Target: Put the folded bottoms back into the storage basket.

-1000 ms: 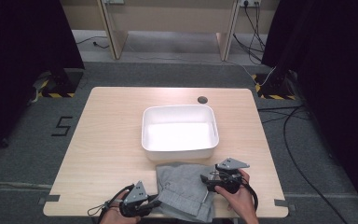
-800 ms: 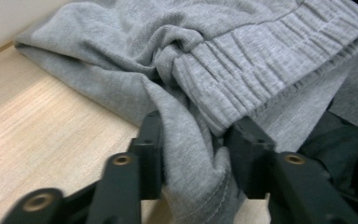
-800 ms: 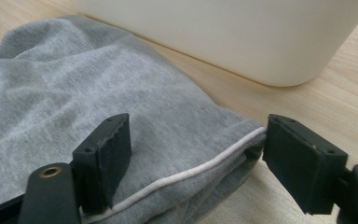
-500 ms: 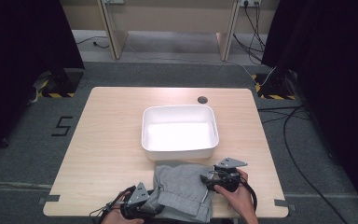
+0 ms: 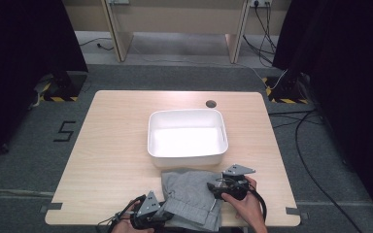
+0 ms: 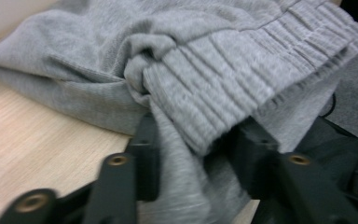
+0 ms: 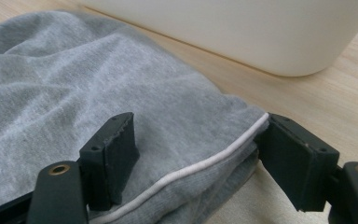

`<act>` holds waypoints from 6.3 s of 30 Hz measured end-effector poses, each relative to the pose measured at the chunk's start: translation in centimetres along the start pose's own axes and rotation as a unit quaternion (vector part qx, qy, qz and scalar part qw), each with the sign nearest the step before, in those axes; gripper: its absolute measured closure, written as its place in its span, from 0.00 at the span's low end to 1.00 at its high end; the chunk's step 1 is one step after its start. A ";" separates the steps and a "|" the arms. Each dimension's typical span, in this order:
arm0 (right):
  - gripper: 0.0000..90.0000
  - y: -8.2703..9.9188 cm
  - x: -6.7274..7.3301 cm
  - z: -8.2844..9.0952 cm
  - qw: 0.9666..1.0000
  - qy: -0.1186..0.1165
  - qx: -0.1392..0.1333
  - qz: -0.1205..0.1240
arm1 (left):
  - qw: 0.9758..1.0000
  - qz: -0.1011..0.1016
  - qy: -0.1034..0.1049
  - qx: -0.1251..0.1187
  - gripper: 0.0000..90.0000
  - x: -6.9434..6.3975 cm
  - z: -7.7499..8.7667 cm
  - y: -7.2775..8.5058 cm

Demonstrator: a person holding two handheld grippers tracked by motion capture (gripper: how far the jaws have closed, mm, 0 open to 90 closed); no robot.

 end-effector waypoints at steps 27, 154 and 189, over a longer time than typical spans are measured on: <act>0.69 -1.3 1.2 1.3 0.997 -0.047 -0.044 -0.050 | 0.999 -0.020 0.035 -0.007 0.82 -0.8 0.9 -0.8; 0.66 -18.8 -5.7 -9.7 0.997 0.040 0.066 0.030 | 0.997 0.066 -0.036 0.015 0.62 16.9 2.2 -15.0; 0.43 -18.1 -4.6 -1.9 0.995 0.063 -0.025 0.067 | 0.998 -0.002 -0.034 -0.061 0.34 9.6 8.7 -15.2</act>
Point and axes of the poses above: each handheld gripper's, and its own axes: z roughly backward along the jaws, y roughly out of its underside, x roughly to its left, the point moved 10 cm from there along -z, roughly forward along the jaws, and after that the axes turned 13 degrees about y, right-handed, at the moved point
